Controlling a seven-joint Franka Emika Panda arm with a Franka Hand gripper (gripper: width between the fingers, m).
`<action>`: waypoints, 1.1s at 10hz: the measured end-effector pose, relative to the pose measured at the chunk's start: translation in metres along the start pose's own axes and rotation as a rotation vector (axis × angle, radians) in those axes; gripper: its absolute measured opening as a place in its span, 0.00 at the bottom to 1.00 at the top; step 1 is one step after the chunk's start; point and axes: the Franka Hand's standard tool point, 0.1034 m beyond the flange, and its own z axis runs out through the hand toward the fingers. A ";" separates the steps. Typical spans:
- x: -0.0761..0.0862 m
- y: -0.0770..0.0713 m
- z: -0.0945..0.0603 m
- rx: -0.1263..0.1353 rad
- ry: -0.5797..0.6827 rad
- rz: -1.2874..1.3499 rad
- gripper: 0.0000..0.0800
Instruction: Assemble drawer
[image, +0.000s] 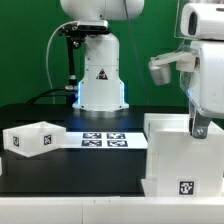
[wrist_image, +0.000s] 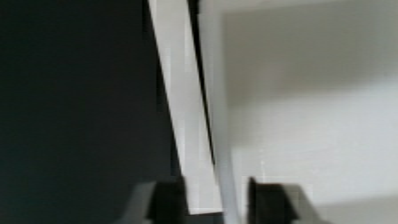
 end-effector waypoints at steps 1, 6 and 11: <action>0.000 0.000 0.000 0.000 0.000 0.000 0.51; -0.001 0.000 0.000 0.000 0.000 0.002 0.80; -0.016 -0.008 -0.038 -0.036 -0.006 -0.110 0.81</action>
Offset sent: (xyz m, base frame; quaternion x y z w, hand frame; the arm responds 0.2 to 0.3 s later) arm 0.0000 0.0000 0.0000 0.0000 0.0000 0.0000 1.0000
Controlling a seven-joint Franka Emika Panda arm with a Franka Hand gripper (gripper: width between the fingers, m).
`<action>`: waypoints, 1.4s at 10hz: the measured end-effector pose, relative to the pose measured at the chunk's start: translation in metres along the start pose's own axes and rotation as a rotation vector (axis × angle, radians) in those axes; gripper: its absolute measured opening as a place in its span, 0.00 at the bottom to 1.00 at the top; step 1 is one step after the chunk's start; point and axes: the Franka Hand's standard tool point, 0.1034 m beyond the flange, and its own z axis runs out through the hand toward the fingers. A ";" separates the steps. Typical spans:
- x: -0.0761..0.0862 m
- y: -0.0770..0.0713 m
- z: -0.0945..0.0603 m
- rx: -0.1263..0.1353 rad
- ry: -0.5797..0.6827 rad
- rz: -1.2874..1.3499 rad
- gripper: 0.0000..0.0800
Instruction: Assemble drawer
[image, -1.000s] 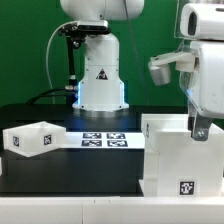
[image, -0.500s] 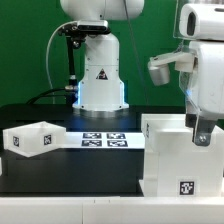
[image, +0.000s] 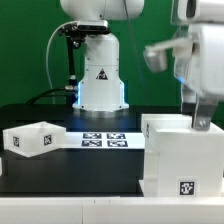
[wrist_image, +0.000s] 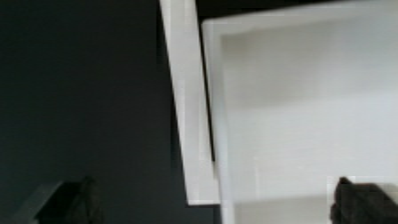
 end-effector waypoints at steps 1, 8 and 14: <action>-0.009 -0.007 -0.006 -0.005 0.000 0.009 0.81; -0.003 -0.050 -0.008 -0.090 0.039 0.279 0.81; 0.010 -0.094 -0.001 -0.089 0.062 0.462 0.81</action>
Offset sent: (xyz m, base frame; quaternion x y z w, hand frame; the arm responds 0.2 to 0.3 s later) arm 0.0000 0.0000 0.0000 0.0000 0.0000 0.0000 1.0000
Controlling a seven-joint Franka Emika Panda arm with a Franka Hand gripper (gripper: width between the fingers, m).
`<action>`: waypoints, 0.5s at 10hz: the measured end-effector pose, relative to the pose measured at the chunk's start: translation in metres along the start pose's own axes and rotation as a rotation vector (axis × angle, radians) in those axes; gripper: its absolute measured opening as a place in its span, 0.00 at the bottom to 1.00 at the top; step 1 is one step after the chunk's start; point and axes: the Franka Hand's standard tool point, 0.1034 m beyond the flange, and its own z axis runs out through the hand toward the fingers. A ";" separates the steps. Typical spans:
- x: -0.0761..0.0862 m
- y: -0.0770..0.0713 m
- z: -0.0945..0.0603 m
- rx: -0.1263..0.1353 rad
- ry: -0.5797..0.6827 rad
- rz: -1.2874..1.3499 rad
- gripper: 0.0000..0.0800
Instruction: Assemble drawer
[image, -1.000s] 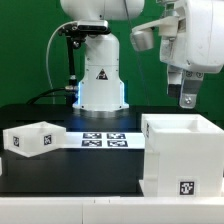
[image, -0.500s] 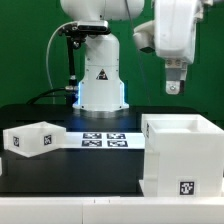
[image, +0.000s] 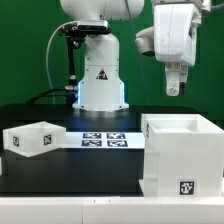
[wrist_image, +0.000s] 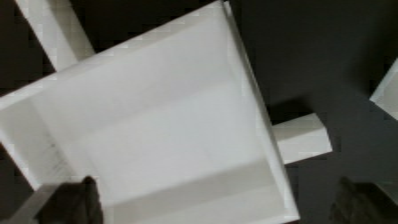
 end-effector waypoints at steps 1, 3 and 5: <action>-0.003 -0.022 -0.002 0.009 -0.014 0.112 0.81; -0.005 -0.063 0.006 0.041 -0.053 0.207 0.81; -0.005 -0.068 0.009 0.041 -0.048 0.207 0.81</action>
Offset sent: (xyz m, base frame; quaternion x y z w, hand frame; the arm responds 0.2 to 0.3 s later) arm -0.0556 0.0304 -0.0276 -0.0243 -0.0053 0.0780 0.9966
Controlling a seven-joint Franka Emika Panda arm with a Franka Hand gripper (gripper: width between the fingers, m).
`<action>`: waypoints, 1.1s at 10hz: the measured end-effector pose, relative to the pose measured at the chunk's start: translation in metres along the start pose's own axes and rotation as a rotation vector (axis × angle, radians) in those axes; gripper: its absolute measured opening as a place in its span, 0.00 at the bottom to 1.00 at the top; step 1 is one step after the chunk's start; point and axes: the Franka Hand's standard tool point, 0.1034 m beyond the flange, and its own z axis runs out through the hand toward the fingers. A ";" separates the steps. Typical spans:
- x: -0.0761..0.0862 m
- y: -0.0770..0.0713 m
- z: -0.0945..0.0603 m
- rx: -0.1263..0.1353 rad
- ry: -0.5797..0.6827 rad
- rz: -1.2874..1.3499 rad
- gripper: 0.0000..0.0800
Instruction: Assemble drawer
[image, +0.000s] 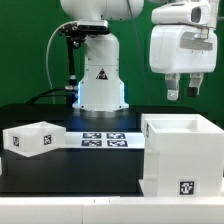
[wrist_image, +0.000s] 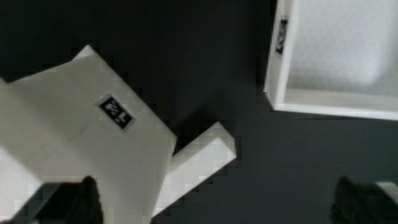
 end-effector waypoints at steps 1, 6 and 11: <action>0.000 0.001 0.000 0.000 0.000 0.002 0.81; -0.025 -0.060 0.023 0.003 0.059 0.008 0.81; -0.029 -0.079 0.041 0.010 0.088 0.015 0.81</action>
Offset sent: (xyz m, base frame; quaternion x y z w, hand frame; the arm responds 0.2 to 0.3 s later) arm -0.0458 0.0076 -0.0089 0.0350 0.0294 0.0550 0.9974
